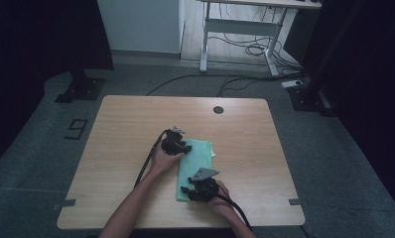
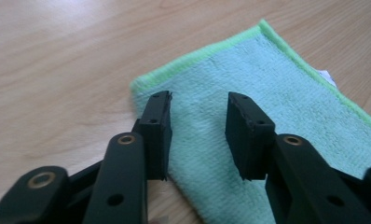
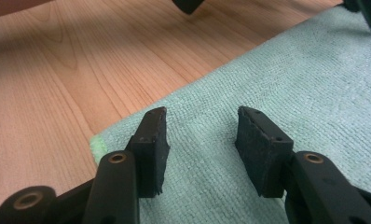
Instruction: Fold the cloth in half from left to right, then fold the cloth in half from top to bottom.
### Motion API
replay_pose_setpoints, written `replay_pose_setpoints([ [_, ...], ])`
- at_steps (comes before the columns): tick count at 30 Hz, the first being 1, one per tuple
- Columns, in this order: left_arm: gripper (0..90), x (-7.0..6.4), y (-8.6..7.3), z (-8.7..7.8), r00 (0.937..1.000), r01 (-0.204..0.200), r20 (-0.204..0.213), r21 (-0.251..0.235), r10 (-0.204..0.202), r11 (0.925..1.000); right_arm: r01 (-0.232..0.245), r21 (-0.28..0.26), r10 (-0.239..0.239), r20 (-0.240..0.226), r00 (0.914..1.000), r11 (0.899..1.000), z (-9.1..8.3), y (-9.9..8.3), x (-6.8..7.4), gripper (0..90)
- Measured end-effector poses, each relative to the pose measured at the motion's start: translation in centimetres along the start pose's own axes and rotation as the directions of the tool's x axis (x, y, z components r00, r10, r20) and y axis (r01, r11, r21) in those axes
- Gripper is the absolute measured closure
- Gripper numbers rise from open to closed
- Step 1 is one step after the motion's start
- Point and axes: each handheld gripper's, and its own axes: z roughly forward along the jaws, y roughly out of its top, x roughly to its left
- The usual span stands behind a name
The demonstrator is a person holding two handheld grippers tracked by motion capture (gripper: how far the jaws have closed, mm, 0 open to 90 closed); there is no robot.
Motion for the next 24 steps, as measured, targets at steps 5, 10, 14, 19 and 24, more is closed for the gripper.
replay_pose_setpoints([
  [5, 57.8, 1.8, 0.4, -1.5, 0.9991, 0.039, -0.013, -0.030, -0.039, 0.9988, -0.016, -0.004, 0.016, -0.021, 0.9996, 1.000, 0.0, 0.0, -0.2, 50.8],
  [10, 54.2, 3.0, 0.2, -1.8, 0.9974, 0.072, 0.008, -0.040, -0.072, 0.9966, -0.021, -0.007, 0.020, -0.029, 0.9994, 1.000, 0.0, 0.0, -0.3, 49.5],
  [14, 49.9, 3.0, 0.2, -1.6, 0.9974, 0.071, 0.020, -0.045, -0.070, 0.9965, -0.026, -0.007, 0.026, -0.030, 0.9992, 1.000, 0.0, 0.0, -0.3, 49.5],
  [19, 48.0, 2.9, 0.3, -1.2, 0.9973, 0.073, 0.016, -0.059, -0.072, 0.9956, -0.026, -0.008, 0.025, -0.031, 0.9992, 1.000, 0.0, 0.0, -0.3, 49.5],
  [24, 48.1, 3.1, 0.1, -0.5, 0.9964, 0.083, 0.019, -0.043, -0.083, 0.9956, -0.026, -0.008, 0.025, -0.032, 0.9992, 1.000, -0.1, -0.1, -0.3, 49.6],
])
